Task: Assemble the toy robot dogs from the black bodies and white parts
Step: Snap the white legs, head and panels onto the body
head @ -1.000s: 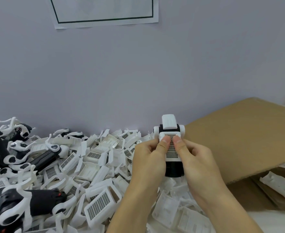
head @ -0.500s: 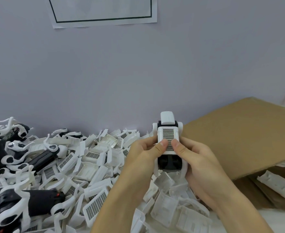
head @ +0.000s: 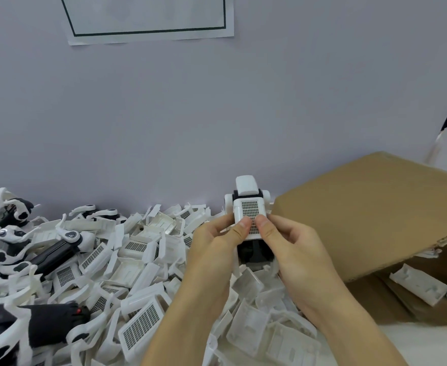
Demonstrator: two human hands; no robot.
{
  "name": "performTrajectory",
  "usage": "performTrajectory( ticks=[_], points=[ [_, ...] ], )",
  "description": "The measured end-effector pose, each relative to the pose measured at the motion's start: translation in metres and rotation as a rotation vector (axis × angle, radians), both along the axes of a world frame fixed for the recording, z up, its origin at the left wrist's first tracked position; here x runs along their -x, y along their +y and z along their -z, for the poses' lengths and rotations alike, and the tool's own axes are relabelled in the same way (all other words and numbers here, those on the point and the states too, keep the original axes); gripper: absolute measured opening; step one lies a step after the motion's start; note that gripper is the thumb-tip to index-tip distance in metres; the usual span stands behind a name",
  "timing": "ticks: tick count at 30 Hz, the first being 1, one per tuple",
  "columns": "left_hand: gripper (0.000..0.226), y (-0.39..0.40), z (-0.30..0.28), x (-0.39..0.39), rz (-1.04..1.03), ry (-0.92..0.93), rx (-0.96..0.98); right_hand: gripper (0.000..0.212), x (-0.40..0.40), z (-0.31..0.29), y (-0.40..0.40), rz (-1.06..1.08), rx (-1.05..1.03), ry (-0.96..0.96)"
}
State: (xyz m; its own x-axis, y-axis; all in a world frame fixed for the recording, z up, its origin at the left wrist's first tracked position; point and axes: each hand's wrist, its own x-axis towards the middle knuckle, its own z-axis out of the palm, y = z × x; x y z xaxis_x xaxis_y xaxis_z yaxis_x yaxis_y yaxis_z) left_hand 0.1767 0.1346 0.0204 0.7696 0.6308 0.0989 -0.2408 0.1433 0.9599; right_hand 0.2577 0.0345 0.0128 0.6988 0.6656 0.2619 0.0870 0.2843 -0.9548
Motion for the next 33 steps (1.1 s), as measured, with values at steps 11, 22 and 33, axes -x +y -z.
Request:
performTrajectory(
  ticks=[11, 22, 33],
  points=[
    [0.029, -0.011, -0.003, -0.009, 0.035, -0.149, 0.191, 0.029, 0.015, 0.0, 0.005, 0.376, 0.406, -0.538],
    [0.03, -0.017, -0.033, 0.008, -0.171, -0.249, -0.18, 0.036, -0.016, -0.017, -0.011, 0.465, 0.049, 0.121],
    [0.032, 0.004, -0.033, 0.018, -0.229, -0.153, -0.136, 0.04, -0.126, -0.136, -0.088, 0.414, -0.706, 0.607]
  ],
)
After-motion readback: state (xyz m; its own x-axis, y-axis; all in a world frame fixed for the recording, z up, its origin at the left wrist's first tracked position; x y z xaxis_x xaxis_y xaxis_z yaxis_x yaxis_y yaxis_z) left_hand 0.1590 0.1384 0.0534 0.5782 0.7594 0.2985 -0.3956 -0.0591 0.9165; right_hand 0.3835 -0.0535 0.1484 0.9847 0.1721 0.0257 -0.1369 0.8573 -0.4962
